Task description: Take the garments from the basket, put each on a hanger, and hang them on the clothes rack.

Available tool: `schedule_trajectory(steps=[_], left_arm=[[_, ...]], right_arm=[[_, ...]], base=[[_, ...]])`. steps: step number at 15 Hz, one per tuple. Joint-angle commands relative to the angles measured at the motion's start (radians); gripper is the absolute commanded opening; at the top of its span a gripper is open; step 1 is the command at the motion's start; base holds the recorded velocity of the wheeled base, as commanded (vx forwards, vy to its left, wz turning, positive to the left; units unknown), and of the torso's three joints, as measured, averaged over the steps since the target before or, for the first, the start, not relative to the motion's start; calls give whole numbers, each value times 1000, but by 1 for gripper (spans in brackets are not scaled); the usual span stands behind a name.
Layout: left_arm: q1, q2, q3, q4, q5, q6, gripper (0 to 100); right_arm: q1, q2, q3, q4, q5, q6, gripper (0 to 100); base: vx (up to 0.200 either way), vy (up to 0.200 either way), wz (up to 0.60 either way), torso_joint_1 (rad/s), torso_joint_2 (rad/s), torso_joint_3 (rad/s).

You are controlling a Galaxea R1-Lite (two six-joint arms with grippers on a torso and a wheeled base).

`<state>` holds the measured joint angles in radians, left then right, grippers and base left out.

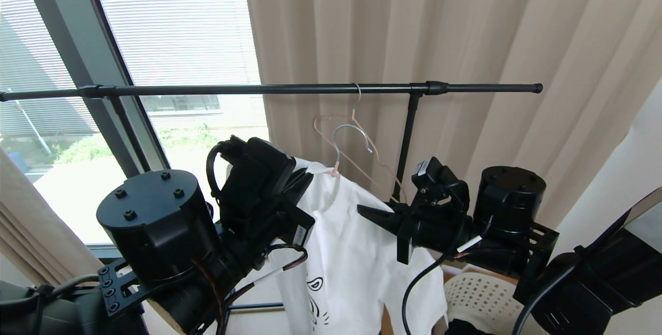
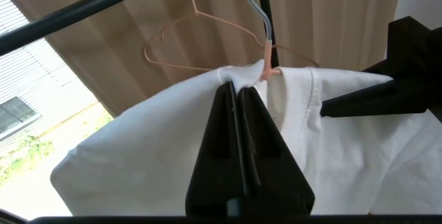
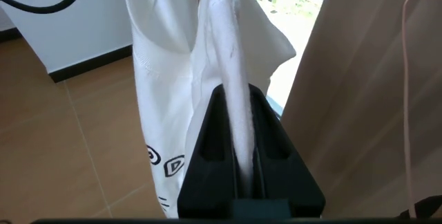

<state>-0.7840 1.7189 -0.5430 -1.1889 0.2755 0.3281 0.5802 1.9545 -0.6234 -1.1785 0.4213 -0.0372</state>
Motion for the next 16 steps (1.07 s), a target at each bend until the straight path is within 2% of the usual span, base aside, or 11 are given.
schedule_trajectory(steps=[1,2,10,16], left_arm=[[0,-4,1,2,2,2,0],[0,-4,3,2,1,3,100],[-3,-18,29,-1,-18,-7,100],[3,-48,110,-3,-91,-61,100]], right_arm=[[1,-32,11,-4,1,-1,0],[1,-39,11,-12,1,-1,0],[-20,-42,2,-16,2,-1,0],[-43,-37,2,-23,7,0,0]], base=[[0,0,0,0,0,0],[0,0,0,0,0,0],[0,0,0,0,0,0],[0,0,0,0,0,0]])
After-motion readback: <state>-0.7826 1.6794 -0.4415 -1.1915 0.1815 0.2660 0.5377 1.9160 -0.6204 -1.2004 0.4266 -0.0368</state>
